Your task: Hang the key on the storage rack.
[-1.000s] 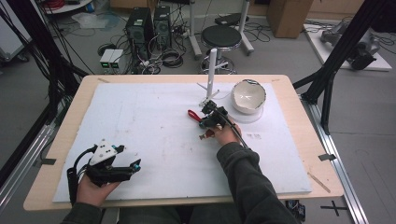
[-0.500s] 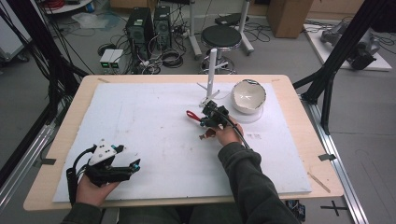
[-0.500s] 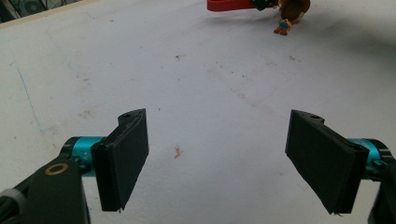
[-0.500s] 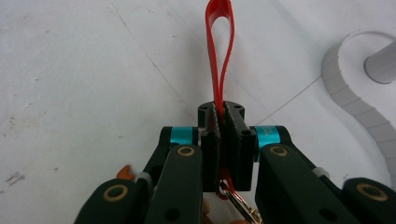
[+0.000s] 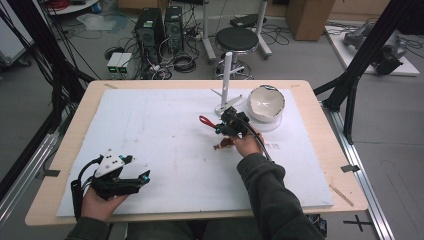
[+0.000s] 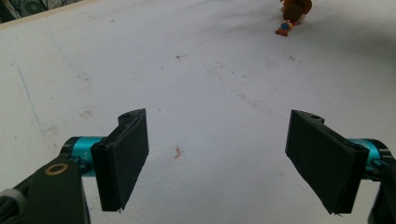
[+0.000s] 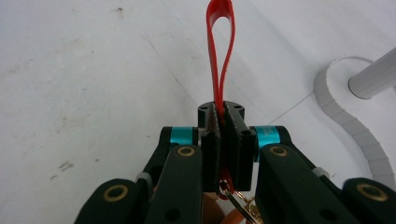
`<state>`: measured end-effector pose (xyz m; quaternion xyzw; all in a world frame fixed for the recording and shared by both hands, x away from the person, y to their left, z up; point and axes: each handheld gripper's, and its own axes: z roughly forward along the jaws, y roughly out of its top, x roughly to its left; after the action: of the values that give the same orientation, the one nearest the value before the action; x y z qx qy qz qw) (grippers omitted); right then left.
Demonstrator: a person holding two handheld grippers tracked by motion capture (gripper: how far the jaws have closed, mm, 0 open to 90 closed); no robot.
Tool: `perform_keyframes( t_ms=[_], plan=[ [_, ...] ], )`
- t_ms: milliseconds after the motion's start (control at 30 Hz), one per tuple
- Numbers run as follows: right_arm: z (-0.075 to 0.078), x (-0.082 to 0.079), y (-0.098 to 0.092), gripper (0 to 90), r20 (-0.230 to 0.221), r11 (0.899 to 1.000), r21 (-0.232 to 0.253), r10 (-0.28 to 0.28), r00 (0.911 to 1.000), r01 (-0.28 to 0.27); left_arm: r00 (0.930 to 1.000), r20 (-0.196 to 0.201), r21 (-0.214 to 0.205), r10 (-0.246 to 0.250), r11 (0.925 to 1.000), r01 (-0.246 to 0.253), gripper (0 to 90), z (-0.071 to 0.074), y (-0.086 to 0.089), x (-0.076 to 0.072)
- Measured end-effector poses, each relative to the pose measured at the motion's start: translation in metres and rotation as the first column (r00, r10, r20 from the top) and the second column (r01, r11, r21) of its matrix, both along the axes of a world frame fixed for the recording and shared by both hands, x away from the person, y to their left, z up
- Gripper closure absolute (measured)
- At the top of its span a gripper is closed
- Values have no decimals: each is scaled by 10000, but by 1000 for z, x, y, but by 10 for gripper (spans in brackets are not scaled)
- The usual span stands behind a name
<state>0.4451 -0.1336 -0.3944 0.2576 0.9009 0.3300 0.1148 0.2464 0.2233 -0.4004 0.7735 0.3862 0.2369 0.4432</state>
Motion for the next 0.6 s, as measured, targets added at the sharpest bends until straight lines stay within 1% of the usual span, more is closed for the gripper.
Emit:
perform_keyframes(
  t_ms=[67, 133, 233, 300, 333, 433, 467, 500, 600],
  plan=[
    [3, -2, -1, 852, -11, 10000, 45, 8, 10000, -8, 10000, 9, 17, -9, 10000, 9, 218, 0, 0, 0],
    [6, -4, -2, 853, 38, 9997, 226, 61, 10000, -62, 10000, -5, 3, 6, 10000, -6, 217, 0, 0, 0],
    [10, -7, -3, 853, 99, 9992, 363, 159, 9998, -162, 10000, -28, 1, 5, 10000, -5, 218, 0, 0, 0],
    [12, -9, -4, 853, 146, 9990, 385, 218, 9997, -223, 10000, -34, -7, -1, 10000, 1, 218, 0, 1, 0],
    [13, -10, -4, 854, 85, 9988, 438, 235, 9997, -239, 10000, -43, 3, 6, 10000, -6, 217, 0, 0, 0],
    [16, -12, -6, 854, 101, 9978, 570, 321, 9994, -326, 10000, -41, 4, 4, 10000, -4, 217, 0, 0, 0],
    [17, -13, -6, 854, 176, 9972, 619, 399, 9991, -409, 10000, -35, -11, 2, 10000, -2, 218, 0, 1, 0],
    [18, -14, -6, 854, 160, 9971, 667, 346, 9993, -356, 10000, -36, -14, 8, 10000, -8, 217, 0, 1, 0],
    [22, -16, -8, 855, 235, 9960, 765, 439, 9988, -456, 10000, -30, -19, 25, 10000, -25, 217, 0, 1, 0]
  ],
)
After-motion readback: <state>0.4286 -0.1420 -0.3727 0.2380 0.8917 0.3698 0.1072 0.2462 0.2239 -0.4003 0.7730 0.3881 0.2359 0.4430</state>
